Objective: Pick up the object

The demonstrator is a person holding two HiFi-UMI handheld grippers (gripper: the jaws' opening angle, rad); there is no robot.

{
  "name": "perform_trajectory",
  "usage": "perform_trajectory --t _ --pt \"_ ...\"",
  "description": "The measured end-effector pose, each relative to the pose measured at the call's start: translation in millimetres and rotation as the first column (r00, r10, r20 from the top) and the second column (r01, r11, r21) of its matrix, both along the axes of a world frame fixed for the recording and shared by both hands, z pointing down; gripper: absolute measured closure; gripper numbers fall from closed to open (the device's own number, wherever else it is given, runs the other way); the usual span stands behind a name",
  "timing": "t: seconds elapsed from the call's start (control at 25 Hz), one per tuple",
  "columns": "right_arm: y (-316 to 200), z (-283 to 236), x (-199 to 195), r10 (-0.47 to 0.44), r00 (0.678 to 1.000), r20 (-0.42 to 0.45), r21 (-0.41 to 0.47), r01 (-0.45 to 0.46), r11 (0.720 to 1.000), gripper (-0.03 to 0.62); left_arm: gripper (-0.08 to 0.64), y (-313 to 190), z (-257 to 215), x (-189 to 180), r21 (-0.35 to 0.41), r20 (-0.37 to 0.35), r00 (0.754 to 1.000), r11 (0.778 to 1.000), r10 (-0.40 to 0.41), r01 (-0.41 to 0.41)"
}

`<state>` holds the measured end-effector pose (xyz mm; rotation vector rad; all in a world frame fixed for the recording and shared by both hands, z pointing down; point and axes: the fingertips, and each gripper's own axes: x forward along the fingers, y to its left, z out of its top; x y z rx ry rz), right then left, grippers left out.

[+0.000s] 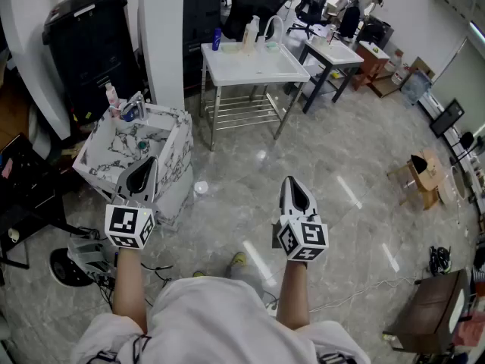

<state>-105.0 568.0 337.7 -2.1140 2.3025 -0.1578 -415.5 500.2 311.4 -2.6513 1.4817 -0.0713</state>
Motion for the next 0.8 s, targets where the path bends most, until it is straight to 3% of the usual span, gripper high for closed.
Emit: perform_trajectory --t 0.36,0.6,0.8 --pt "-6 -8 -3 -0.010 1.000 0.013 0.021 0.010 1.000 0.598 0.540 -2 -2 4 0.009 0.006 1.000 1.000 0.013 -0.013" --pt "-7 -5 -12 -0.028 0.998 -0.060 -0.002 0.028 1.000 0.595 0.538 -1 0 6 -0.005 0.012 1.000 1.000 0.016 -0.016" --pt "-4 -2 -7 -0.028 0.999 -0.035 0.002 0.028 1.000 0.591 0.538 3 2 12 -0.007 0.017 1.000 1.000 0.018 -0.018"
